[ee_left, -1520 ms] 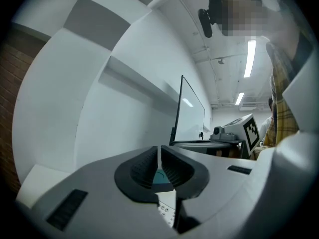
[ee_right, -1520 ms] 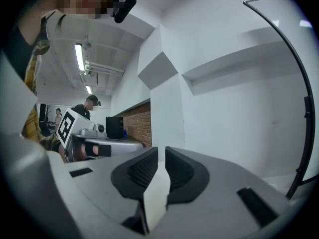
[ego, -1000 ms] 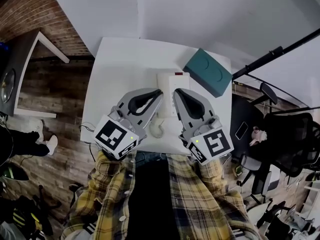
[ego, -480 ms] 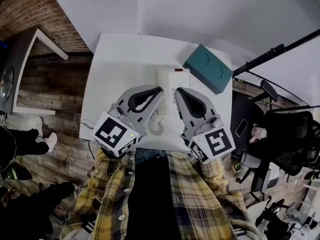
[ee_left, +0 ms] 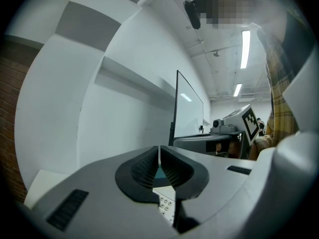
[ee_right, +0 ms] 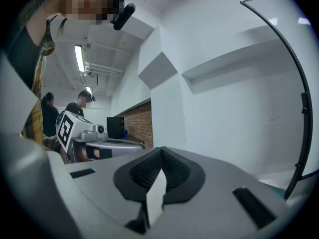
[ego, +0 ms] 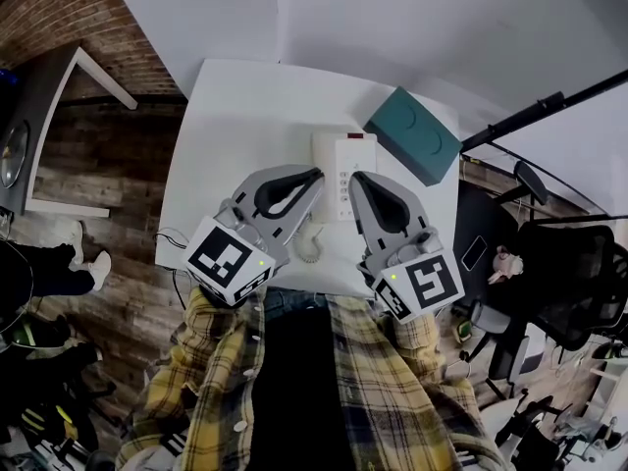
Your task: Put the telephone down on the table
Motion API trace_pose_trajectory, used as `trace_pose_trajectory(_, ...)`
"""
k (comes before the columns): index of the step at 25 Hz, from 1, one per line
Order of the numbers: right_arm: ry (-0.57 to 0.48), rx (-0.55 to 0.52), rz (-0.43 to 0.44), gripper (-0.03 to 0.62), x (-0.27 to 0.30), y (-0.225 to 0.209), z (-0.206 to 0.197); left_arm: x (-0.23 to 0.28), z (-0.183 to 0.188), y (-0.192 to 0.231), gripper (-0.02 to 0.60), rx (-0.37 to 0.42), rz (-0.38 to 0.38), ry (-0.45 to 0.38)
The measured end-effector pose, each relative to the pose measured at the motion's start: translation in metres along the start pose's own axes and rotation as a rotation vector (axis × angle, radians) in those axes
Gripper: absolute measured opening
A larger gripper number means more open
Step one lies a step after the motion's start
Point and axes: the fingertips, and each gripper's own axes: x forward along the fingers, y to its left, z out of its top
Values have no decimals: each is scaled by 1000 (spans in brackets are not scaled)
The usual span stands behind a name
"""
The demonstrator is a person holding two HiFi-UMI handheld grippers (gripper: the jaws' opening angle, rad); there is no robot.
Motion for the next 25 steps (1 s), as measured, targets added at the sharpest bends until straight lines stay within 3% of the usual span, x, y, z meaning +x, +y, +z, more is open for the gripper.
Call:
trace_pose_trajectory(20,18,7,1,25,1,-2,-5,2,-6,0,25,-12,-5,14)
trace_pose_trajectory(25,17,11,-9,24,1,-6,-5,4,-6,-1,25,-38,-37,13)
